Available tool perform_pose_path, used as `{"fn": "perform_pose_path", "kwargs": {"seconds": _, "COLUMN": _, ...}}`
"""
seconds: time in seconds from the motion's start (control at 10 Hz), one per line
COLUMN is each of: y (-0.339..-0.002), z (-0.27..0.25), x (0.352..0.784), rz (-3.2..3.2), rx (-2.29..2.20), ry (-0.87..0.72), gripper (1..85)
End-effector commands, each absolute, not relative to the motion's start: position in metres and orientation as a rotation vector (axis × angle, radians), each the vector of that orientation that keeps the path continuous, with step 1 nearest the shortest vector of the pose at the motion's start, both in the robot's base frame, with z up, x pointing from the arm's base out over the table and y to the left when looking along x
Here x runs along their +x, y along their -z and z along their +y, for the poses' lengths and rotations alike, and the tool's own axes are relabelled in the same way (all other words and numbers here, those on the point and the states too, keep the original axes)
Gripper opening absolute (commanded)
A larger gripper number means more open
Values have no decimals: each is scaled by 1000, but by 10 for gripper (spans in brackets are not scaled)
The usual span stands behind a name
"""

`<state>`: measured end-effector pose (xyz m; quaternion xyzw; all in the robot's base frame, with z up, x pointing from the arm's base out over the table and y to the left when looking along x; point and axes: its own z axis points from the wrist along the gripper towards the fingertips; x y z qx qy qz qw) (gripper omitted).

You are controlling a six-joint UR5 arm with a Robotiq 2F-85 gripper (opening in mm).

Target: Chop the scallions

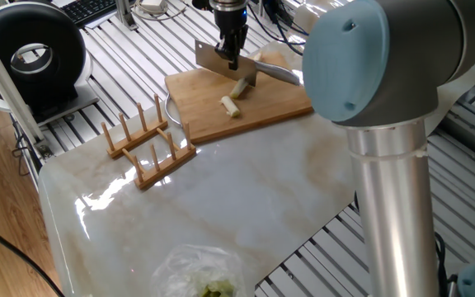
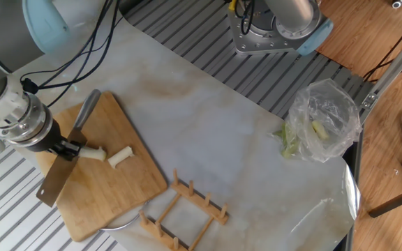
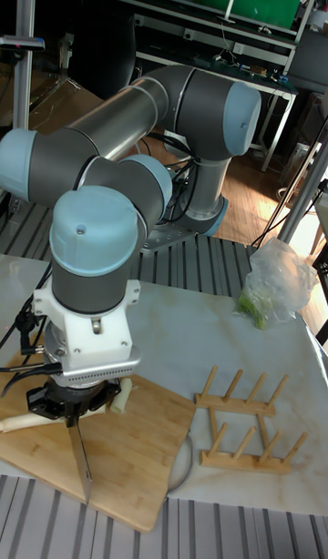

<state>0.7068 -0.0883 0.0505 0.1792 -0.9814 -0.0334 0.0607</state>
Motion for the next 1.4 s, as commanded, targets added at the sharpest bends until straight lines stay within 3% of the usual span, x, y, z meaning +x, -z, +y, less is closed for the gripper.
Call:
{"fn": "perform_pose_path", "kwargs": {"seconds": 0.0, "y": -75, "z": -96, "x": 710, "rz": -2934, "rx": 572, "ry": 144, "gripper": 13}}
{"fn": "perform_pose_path", "kwargs": {"seconds": 0.2, "y": -79, "z": -96, "x": 711, "rz": -2926, "rx": 552, "ry": 186, "gripper": 13}}
{"fn": "perform_pose_path", "kwargs": {"seconds": 0.9, "y": -76, "z": -101, "x": 699, "rz": -2932, "rx": 489, "ry": 63, "gripper": 13}}
{"fn": "perform_pose_path", "kwargs": {"seconds": 1.3, "y": -80, "z": -98, "x": 681, "rz": -2921, "rx": 470, "ry": 81, "gripper": 13}}
